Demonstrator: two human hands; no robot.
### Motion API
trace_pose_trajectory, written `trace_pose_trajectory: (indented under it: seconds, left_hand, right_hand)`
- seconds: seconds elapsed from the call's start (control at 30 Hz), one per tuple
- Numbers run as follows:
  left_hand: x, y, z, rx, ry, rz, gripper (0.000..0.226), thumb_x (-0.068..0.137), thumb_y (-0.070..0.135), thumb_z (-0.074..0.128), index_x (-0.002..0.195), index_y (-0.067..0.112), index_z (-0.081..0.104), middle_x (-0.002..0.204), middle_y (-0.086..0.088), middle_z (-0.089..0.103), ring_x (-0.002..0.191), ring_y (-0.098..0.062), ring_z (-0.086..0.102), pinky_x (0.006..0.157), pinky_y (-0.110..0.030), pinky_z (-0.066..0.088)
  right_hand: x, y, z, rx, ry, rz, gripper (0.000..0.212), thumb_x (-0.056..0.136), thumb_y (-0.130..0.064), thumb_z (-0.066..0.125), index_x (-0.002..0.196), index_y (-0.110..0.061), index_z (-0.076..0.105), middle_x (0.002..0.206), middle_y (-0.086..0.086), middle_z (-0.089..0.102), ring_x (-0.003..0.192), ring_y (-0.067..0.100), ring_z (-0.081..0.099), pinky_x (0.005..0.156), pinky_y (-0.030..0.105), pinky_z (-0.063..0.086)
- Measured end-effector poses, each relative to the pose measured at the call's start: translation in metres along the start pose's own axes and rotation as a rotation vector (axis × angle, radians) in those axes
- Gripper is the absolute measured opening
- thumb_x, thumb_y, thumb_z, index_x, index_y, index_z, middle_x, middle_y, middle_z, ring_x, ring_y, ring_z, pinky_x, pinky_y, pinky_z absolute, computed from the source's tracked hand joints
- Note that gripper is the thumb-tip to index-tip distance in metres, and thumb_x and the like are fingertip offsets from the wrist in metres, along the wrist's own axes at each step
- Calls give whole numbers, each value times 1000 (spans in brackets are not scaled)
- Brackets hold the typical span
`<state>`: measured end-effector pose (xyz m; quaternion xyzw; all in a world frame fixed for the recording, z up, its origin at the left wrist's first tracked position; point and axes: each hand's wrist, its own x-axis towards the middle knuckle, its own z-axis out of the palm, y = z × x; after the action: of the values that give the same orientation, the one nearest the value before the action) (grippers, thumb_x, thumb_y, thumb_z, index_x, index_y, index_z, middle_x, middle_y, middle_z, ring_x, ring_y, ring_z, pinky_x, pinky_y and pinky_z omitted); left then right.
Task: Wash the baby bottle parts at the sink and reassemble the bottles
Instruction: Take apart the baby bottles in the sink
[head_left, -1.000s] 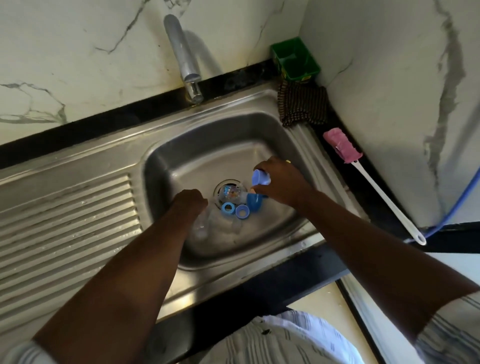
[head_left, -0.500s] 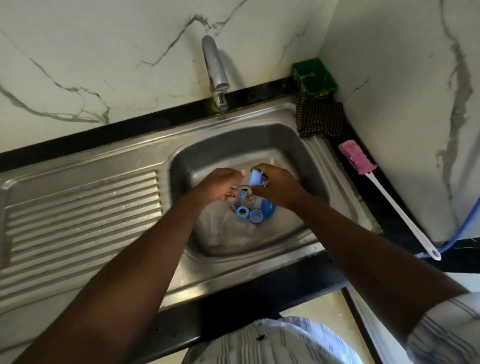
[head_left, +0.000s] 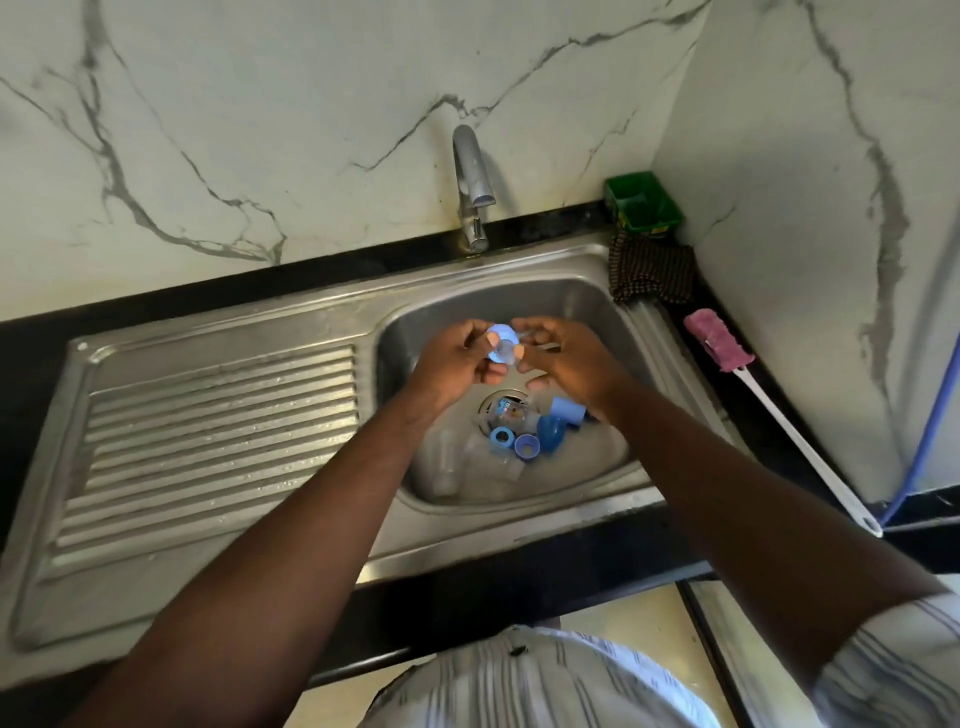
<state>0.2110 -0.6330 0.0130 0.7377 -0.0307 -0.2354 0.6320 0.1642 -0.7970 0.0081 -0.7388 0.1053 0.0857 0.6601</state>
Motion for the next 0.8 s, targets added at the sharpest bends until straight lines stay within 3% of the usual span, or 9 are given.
trace_pose_trajectory:
  seconds: [0.1, 0.23, 0.43, 0.57, 0.7, 0.8]
  left_hand:
    - [-4, 6, 5, -74, 14, -13, 15, 104, 10, 50, 110, 1, 60, 94, -13, 67, 66, -11, 71, 62, -22, 60]
    - [-10, 12, 7, -167, 29, -42, 16, 105, 13, 50, 106, 2, 61, 94, -13, 70, 69, -12, 74, 70, -26, 62]
    - [-14, 15, 15, -73, 7, -37, 16, 105, 16, 50, 107, 8, 63, 98, -12, 72, 80, -19, 76, 82, -32, 62]
    - [-20, 16, 20, -55, -58, -15, 19, 104, 13, 51, 116, 2, 61, 101, -13, 72, 81, -19, 76, 78, -25, 61]
    - [-21, 14, 23, 33, -60, 5, 21, 101, 9, 56, 119, -2, 59, 107, -19, 68, 77, -13, 74, 72, -21, 60]
    - [-20, 16, 29, 169, -65, 63, 20, 98, 3, 59, 117, -1, 59, 95, -9, 65, 69, 1, 70, 64, -14, 56]
  right_hand:
    - [-6, -7, 3, 154, -33, 7, 25, 93, -11, 67, 118, -7, 67, 111, 10, 74, 99, 22, 71, 85, 36, 60]
    - [-10, -12, 1, 246, -49, -10, 26, 95, -5, 62, 120, 0, 65, 113, 17, 72, 107, 28, 69, 93, 36, 57]
    - [-14, -11, 6, 243, 48, -6, 24, 89, -6, 71, 112, 1, 71, 103, 16, 75, 98, 28, 73, 86, 43, 59]
    - [-7, -2, 14, 116, 207, 14, 44, 64, -33, 80, 100, -7, 76, 92, 13, 76, 91, 33, 74, 82, 55, 59]
    - [-4, -1, 18, -9, 332, 54, 25, 71, -23, 78, 94, -12, 74, 87, 3, 76, 85, 21, 74, 81, 46, 61]
    - [-6, 1, 23, -85, 450, 54, 19, 83, -6, 67, 101, -9, 71, 96, 4, 73, 89, 18, 69, 81, 35, 60]
